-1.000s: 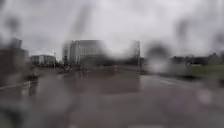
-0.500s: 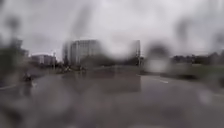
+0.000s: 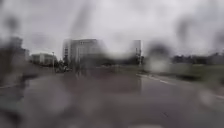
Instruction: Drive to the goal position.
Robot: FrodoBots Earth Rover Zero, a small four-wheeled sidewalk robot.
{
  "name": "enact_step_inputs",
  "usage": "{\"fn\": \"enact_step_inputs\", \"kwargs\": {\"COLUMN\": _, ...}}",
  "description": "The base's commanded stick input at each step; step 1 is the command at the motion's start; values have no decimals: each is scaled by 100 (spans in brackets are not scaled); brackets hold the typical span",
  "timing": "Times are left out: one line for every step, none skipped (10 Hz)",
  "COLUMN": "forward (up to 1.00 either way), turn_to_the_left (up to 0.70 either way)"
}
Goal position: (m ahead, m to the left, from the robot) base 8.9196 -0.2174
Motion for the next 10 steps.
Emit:
{"fn": "enact_step_inputs", "kwargs": {"forward": 100, "turn_to_the_left": 2}}
{"fn": "enact_step_inputs", "kwargs": {"forward": 100, "turn_to_the_left": 1}}
{"fn": "enact_step_inputs", "kwargs": {"forward": 100, "turn_to_the_left": 1}}
{"fn": "enact_step_inputs", "kwargs": {"forward": 100, "turn_to_the_left": 5}}
{"fn": "enact_step_inputs", "kwargs": {"forward": 100, "turn_to_the_left": 40}}
{"fn": "enact_step_inputs", "kwargs": {"forward": 100, "turn_to_the_left": 40}}
{"fn": "enact_step_inputs", "kwargs": {"forward": 100, "turn_to_the_left": 36}}
{"fn": "enact_step_inputs", "kwargs": {"forward": 100, "turn_to_the_left": 18}}
{"fn": "enact_step_inputs", "kwargs": {"forward": 100, "turn_to_the_left": 2}}
{"fn": "enact_step_inputs", "kwargs": {"forward": 100, "turn_to_the_left": 0}}
